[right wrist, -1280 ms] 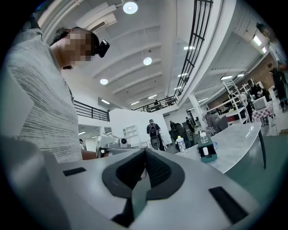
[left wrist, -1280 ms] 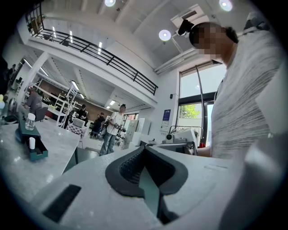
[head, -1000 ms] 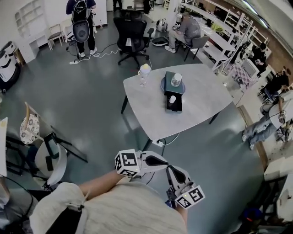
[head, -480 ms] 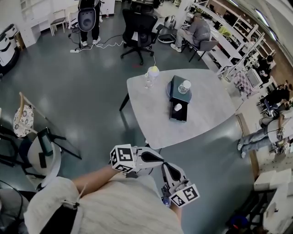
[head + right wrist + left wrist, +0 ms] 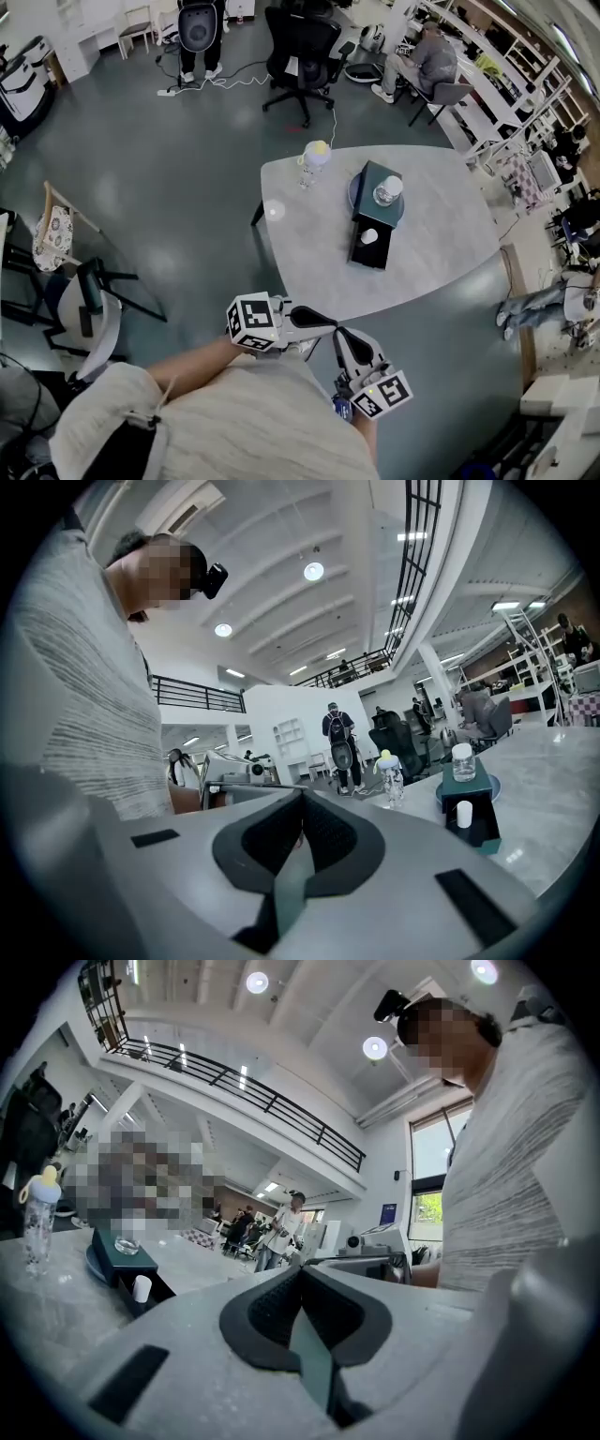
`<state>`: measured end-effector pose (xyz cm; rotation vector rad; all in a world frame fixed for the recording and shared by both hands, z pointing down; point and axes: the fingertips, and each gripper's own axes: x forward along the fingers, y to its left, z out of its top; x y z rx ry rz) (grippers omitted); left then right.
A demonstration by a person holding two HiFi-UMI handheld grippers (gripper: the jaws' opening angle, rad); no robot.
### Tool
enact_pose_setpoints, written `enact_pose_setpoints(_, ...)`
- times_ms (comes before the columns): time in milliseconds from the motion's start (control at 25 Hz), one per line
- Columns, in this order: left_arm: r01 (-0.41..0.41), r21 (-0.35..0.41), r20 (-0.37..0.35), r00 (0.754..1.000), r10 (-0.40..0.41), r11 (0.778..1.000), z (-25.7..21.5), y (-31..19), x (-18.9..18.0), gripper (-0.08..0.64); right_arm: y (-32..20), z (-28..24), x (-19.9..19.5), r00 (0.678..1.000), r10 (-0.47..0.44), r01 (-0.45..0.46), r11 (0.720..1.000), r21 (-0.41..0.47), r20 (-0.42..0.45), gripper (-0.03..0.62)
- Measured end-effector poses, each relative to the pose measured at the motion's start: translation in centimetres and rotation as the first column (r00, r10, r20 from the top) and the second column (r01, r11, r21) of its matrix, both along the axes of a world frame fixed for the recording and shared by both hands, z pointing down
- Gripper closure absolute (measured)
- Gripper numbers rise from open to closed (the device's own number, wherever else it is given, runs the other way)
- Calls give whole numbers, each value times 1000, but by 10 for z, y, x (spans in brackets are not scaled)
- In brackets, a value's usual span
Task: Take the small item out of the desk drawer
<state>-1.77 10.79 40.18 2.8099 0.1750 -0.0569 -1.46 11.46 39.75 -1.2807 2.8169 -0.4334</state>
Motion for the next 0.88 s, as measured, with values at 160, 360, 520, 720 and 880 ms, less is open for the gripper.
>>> enact_pose_setpoints(160, 35, -15, 6, 999, -35, 999, 3, -43, 37, 545, -43, 2, 37, 999, -41, 41, 999, -3, -6, 583)
enact_pose_setpoints(360, 94, -10, 24, 995, -94, 995, 7, -97, 82, 545, -98, 5, 82, 997, -79, 79, 997, -6, -1, 583)
enact_pose_setpoints(520, 144, -9, 53, 988, -143, 990, 15, -128, 113, 545, -128, 13, 113, 993, -114, 114, 993, -17, 3, 583)
enact_pose_setpoints(720, 181, -4, 84, 980, -180, 983, 12, -160, 144, 545, -160, 11, 144, 989, -143, 144, 989, -24, 21, 583)
enact_pose_setpoints(880, 202, -5, 111, 973, -201, 979, 20, -177, 153, 545, -177, 18, 153, 987, -162, 162, 986, -31, 24, 583)
